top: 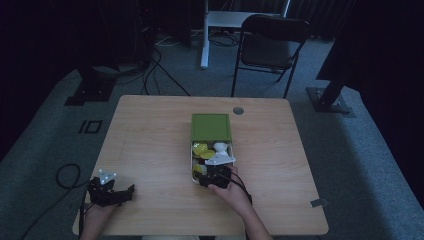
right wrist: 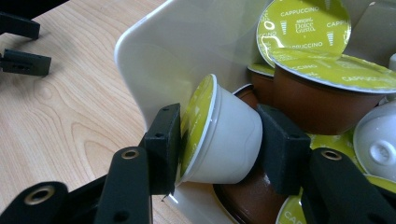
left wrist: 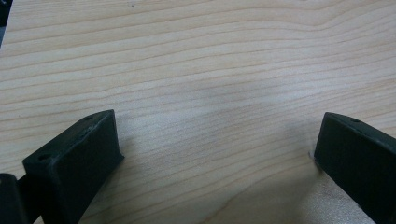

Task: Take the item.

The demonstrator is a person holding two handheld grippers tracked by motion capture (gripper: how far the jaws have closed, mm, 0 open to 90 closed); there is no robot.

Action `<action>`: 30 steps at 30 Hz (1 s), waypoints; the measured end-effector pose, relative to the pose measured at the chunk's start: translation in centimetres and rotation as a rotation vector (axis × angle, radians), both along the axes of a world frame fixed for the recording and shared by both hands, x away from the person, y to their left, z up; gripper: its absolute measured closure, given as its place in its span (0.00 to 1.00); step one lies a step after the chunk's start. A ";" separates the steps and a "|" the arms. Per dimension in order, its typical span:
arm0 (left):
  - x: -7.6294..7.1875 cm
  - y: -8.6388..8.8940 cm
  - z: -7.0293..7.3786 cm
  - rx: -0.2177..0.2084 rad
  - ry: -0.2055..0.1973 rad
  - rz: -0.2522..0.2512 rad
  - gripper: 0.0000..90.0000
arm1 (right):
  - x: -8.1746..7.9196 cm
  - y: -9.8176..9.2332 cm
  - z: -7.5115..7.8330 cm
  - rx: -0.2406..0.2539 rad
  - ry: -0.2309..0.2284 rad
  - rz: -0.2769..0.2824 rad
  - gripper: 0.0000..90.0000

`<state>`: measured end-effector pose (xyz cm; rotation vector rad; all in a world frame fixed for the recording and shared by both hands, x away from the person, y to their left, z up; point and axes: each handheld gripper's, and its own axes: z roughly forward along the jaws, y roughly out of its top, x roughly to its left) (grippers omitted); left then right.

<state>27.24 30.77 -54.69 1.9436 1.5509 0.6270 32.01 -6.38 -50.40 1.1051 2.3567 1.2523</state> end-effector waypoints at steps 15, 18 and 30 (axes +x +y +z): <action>0.0 0.0 0.0 0.000 0.000 0.000 0.00 | 0.0 -0.8 0.8 0.035 -0.022 -0.013 0.61; 0.0 0.0 0.0 0.000 0.000 0.000 0.00 | 0.0 -1.3 1.4 0.051 -0.024 -0.021 0.61; 0.0 0.0 0.0 -0.003 -0.002 0.002 0.00 | -0.2 -2.5 3.7 0.049 -0.075 -0.015 0.61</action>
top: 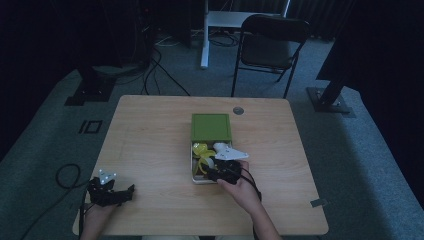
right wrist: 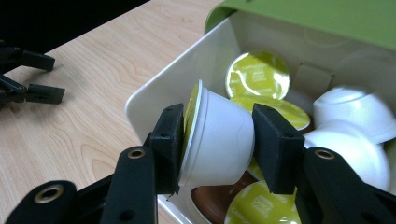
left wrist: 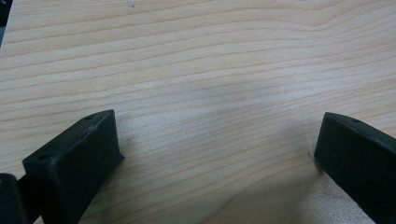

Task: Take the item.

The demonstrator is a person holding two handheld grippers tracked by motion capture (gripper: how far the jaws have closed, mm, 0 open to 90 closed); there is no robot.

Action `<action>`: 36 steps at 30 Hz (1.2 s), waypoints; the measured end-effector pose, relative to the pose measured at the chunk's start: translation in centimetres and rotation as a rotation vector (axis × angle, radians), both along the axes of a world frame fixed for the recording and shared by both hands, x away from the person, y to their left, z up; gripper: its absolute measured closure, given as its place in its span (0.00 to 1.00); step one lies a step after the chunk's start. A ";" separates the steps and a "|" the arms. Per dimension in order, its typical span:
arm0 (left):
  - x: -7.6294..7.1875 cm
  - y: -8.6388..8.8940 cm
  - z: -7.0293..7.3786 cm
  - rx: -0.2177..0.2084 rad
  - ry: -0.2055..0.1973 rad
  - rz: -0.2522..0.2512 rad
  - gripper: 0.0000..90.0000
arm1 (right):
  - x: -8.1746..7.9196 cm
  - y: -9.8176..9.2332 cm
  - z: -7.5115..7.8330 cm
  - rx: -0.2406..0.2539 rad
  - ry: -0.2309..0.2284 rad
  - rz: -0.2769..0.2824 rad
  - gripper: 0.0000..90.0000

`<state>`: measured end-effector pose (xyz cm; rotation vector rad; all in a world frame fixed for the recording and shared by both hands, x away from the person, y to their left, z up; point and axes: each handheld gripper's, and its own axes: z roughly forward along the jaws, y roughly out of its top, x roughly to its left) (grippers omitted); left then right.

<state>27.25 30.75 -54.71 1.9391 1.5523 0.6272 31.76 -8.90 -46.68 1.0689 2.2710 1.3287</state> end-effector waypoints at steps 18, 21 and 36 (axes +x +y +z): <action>0.0 0.0 0.0 0.001 0.001 0.000 0.00 | 0.5 -3.1 2.8 0.041 -0.063 -0.056 0.62; 0.0 0.0 0.0 0.001 0.001 -0.001 0.00 | 0.6 -3.7 3.2 0.044 -0.082 -0.072 0.62; 0.0 0.0 0.0 0.001 0.001 0.000 0.00 | 1.5 -7.3 4.1 0.074 -0.129 -0.179 0.62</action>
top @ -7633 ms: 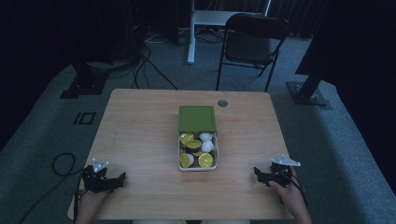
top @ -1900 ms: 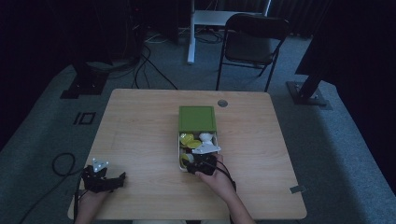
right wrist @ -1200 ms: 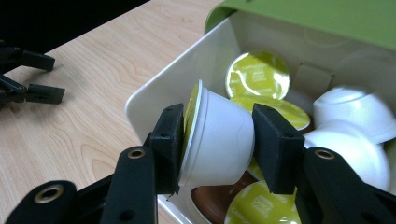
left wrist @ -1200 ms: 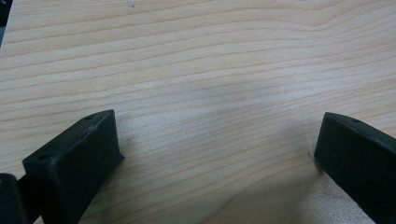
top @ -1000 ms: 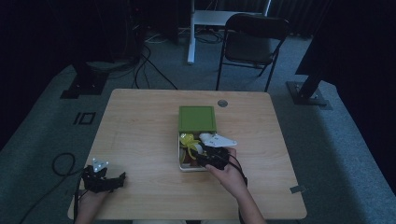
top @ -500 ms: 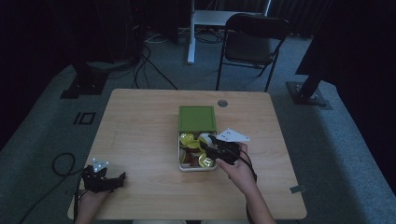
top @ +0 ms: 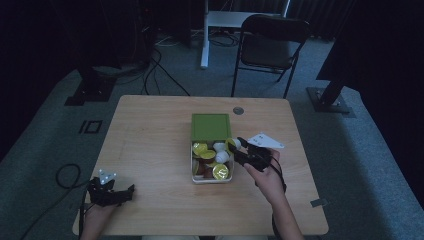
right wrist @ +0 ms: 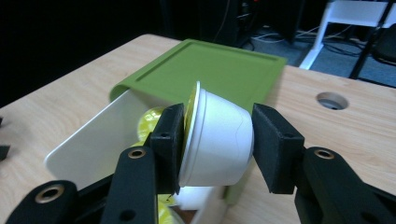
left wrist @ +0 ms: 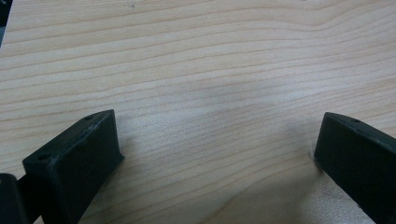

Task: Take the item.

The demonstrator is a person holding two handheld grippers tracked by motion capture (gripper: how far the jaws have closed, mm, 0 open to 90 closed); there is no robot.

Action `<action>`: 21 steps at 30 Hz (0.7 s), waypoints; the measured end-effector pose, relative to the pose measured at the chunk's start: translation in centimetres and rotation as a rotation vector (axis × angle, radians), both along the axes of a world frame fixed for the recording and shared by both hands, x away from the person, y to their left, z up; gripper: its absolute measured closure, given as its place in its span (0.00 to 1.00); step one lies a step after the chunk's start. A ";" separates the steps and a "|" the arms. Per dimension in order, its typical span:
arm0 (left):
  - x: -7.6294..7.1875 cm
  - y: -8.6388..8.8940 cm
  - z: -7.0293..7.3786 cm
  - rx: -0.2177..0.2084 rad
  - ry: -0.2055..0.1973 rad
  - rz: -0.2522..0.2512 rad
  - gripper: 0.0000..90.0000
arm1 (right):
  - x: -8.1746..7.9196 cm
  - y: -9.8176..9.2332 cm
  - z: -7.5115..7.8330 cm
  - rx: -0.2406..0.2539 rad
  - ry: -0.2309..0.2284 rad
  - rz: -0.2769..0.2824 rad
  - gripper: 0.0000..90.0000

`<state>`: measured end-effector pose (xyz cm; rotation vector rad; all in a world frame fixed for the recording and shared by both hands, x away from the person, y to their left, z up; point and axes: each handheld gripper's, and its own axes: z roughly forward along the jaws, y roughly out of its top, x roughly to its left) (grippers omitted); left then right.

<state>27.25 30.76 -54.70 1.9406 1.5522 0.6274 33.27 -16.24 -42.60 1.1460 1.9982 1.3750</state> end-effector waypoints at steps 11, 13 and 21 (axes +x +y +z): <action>0.0 0.0 0.0 -0.001 0.001 0.000 0.00 | 1.1 -2.9 -0.3 0.003 -0.004 -0.102 0.62; 0.0 0.0 0.0 0.000 0.001 0.000 0.00 | 1.3 -3.3 -0.6 0.005 -0.005 -0.124 0.62; 0.0 0.0 0.0 0.000 0.001 0.000 0.00 | 2.6 -4.5 -1.9 -0.026 -0.010 -0.188 0.62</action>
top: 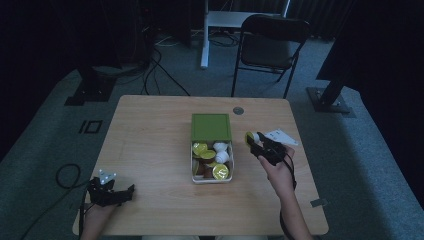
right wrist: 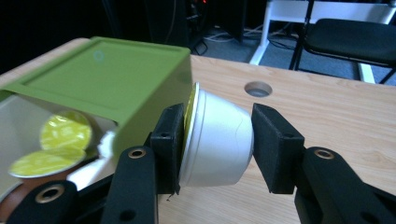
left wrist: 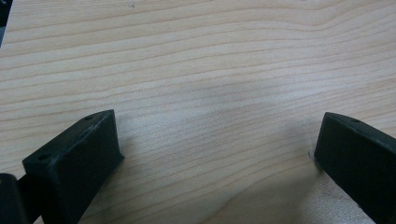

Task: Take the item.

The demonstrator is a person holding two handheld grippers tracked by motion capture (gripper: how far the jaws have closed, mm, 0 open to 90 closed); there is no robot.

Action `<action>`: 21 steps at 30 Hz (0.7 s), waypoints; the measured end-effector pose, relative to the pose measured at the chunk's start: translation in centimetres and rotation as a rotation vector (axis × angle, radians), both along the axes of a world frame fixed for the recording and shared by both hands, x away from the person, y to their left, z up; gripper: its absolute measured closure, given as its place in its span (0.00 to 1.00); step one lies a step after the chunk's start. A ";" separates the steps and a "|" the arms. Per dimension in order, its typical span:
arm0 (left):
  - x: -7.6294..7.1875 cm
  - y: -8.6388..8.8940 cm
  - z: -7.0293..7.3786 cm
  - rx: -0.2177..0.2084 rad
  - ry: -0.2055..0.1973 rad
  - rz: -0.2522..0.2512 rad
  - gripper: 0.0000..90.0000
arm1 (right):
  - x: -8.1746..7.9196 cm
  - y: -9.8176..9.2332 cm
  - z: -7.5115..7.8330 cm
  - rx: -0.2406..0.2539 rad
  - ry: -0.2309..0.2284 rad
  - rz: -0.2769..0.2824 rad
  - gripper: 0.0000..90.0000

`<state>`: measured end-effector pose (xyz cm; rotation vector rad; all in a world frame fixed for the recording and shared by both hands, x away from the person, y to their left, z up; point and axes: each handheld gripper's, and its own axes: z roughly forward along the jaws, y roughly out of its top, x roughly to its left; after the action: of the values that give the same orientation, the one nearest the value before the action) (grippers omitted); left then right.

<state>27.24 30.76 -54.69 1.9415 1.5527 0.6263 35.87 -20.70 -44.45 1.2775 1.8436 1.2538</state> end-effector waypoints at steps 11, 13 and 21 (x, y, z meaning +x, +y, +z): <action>0.0 0.0 0.0 0.000 0.000 0.000 0.00 | 2.0 -0.5 -2.1 -0.010 0.021 -0.064 0.62; 0.0 0.0 0.0 0.000 0.000 0.000 0.00 | 2.4 -0.6 -2.5 -0.013 0.033 -0.067 0.62; 0.0 0.0 0.0 0.000 0.000 0.000 0.00 | 4.1 -0.6 -4.1 -0.029 0.076 -0.090 0.62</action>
<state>27.24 30.76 -54.69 1.9417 1.5524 0.6262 39.95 -21.27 -48.60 1.3933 1.8283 1.1421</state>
